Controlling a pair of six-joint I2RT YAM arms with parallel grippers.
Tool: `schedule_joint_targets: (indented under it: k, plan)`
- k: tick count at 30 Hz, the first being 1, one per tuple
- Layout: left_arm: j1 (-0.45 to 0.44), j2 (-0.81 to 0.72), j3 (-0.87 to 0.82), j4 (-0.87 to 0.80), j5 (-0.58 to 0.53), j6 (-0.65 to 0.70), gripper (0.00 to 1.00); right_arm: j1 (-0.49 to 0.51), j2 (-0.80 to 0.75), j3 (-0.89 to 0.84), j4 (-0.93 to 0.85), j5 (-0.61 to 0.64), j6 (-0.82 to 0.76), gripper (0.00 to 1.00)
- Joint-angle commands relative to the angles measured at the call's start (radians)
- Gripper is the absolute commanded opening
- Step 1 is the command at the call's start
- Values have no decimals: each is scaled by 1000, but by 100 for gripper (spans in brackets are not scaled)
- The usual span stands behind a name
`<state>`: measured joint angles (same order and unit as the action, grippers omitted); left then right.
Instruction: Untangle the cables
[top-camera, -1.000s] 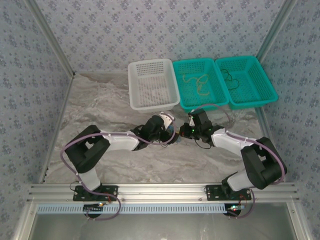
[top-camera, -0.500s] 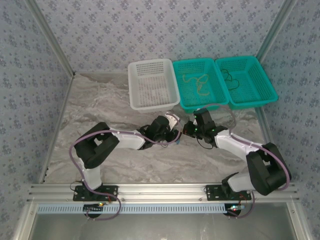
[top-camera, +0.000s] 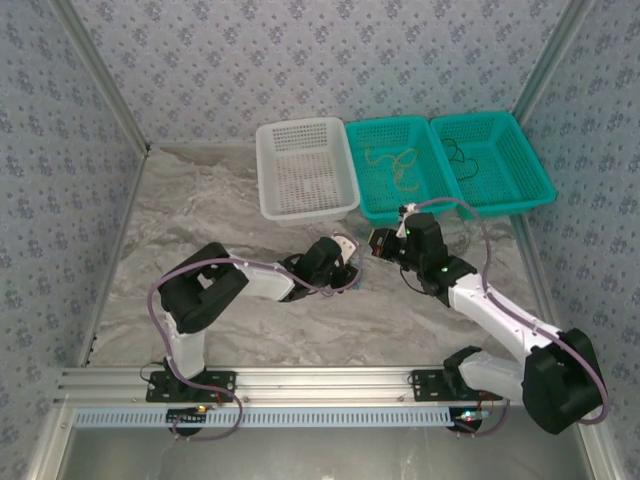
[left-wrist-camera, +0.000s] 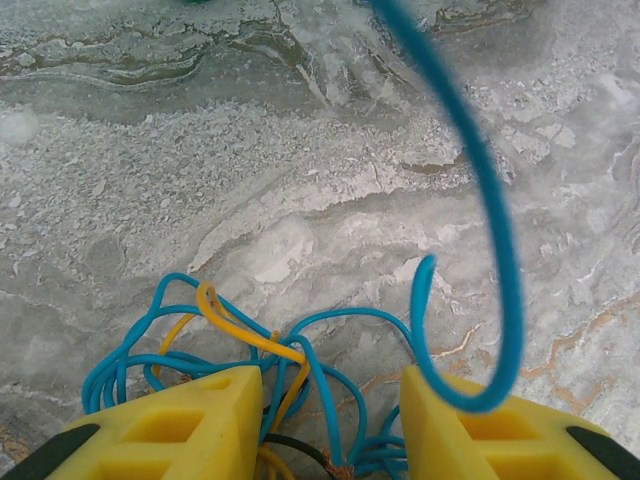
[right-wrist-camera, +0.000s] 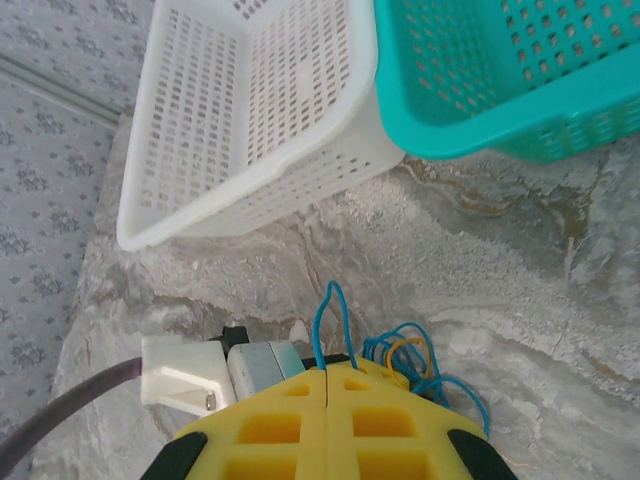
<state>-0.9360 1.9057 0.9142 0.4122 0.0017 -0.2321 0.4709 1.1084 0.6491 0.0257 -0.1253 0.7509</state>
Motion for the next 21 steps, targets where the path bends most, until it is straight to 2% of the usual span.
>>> schedule_joint_targets:
  k: [1, 8, 13, 17, 21]
  plan:
    - [4, 21, 10, -56, 0, -28, 41, -14, -56, -19, -28, 61, -19, 0]
    - [21, 25, 4, -51, 13, -51, 42, -57, -165, -46, -36, 85, -32, 0]
    - [28, 21, 3, -54, 24, -66, 43, -69, -204, -52, 18, 49, -44, 0]
    - [60, -43, -34, 1, 114, -114, 51, -70, -200, -43, 19, 2, -83, 0]
    - [117, -132, -109, 174, 261, -173, 58, -73, -197, -34, 9, -53, -113, 0]
